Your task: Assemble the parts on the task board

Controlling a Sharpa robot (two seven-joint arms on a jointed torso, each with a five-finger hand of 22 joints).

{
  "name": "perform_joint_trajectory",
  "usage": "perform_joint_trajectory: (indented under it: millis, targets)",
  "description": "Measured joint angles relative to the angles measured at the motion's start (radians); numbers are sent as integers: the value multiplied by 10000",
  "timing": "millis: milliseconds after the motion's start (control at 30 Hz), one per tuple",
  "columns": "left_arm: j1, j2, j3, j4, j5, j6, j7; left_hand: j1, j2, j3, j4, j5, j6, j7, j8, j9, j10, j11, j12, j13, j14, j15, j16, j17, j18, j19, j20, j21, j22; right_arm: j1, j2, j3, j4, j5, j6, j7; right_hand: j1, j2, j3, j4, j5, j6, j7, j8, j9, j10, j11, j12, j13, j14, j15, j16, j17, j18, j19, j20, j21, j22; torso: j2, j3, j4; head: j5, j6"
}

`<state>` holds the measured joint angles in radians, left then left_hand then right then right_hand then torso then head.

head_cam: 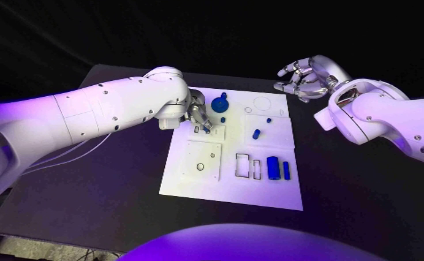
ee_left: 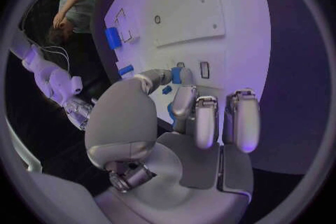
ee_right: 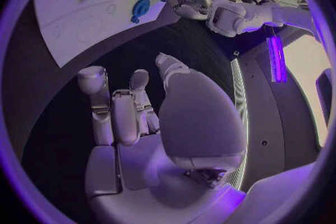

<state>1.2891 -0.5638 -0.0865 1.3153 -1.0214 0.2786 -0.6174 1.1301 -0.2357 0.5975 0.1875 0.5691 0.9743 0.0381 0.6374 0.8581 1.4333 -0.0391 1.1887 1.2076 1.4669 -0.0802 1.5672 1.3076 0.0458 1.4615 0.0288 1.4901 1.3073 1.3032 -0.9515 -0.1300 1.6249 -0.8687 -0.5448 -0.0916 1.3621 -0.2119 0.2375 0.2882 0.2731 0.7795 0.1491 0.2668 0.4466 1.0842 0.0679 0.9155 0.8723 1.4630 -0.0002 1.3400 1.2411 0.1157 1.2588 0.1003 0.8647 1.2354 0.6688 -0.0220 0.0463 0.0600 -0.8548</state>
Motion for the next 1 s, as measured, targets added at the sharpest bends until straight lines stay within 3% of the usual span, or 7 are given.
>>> perform_joint_trajectory:
  millis: [567, 1000]
  targets:
    - [1, 5, -15, 63, -8, 164, -11, -2, -1, 0, 0, -26, -25, -19, 10, 19, 0, 0, 0, 1, 0, 0, 0, -1, 0, 0, 0, 0, 0, -1, 14, 0, -11, 2, 0, 4, 0, 0, 0, 0, 0, 0, 0, 0, 0, 0, 0, 0, 1, 0, 0, 0, 0, 0, 0, 0, 0, 1, -5, 3, 0, 12, 1]
    - [3, 172, -59, -167, 22, 222, -43, -9, -8, 0, 0, -56, -23, -7, 30, 22, 0, 0, -1, 1, 0, 0, 0, -1, -1, 0, 0, 0, 0, -1, 10, 0, -9, 3, 0, 6, 0, 0, 0, 0, 0, 0, 0, 0, 0, 0, 0, 0, 1, 0, 0, 0, 0, 0, 0, 0, 0, 1, -1, 8, -6, -3, -4]
